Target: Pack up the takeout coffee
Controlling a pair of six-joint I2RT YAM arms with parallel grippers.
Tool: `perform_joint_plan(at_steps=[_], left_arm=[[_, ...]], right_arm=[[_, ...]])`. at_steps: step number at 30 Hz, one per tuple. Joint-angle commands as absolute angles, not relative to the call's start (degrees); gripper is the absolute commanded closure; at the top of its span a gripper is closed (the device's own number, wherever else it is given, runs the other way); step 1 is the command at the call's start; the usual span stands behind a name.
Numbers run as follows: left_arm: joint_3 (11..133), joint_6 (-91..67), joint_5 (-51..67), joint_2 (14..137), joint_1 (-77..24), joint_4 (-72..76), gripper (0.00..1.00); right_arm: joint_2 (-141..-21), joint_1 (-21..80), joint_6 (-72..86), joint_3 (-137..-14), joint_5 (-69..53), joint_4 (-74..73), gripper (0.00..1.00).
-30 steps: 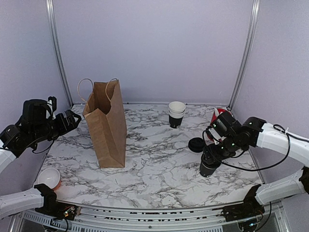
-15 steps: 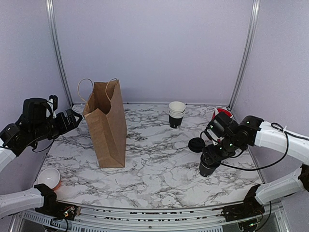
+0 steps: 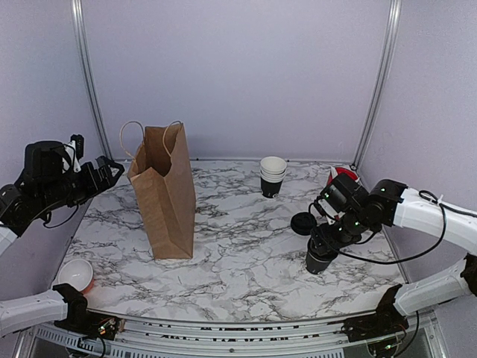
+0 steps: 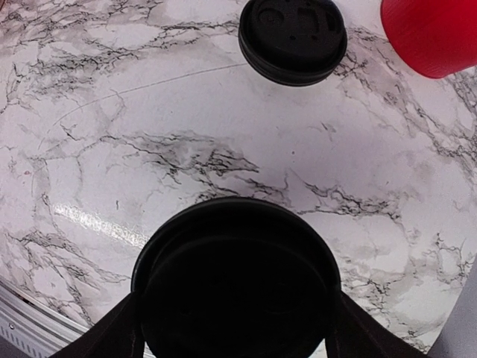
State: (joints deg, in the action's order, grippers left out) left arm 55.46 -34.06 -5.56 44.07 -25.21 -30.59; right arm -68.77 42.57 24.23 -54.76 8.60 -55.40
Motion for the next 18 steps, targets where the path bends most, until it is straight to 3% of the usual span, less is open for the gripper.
perform_joint_plan(at_steps=[1, 6, 18], left_arm=[[57.94, -33.39, -5.41, 43.35, -25.02, -32.27, 0.01], [59.10, -33.63, -5.02, 43.32, -25.00, -32.84, 0.06], [67.02, -30.15, 0.21, 51.28, -25.03, -37.72, 0.29]], right_arm=[[-67.92, 42.73, 24.70, -55.22, 7.06, -54.05, 0.21], [-67.98, 42.71, 24.22, -55.91, 7.05, -54.13, 0.23], [-69.88, 43.23, 22.33, -58.96, 6.75, -52.64, 0.24]])
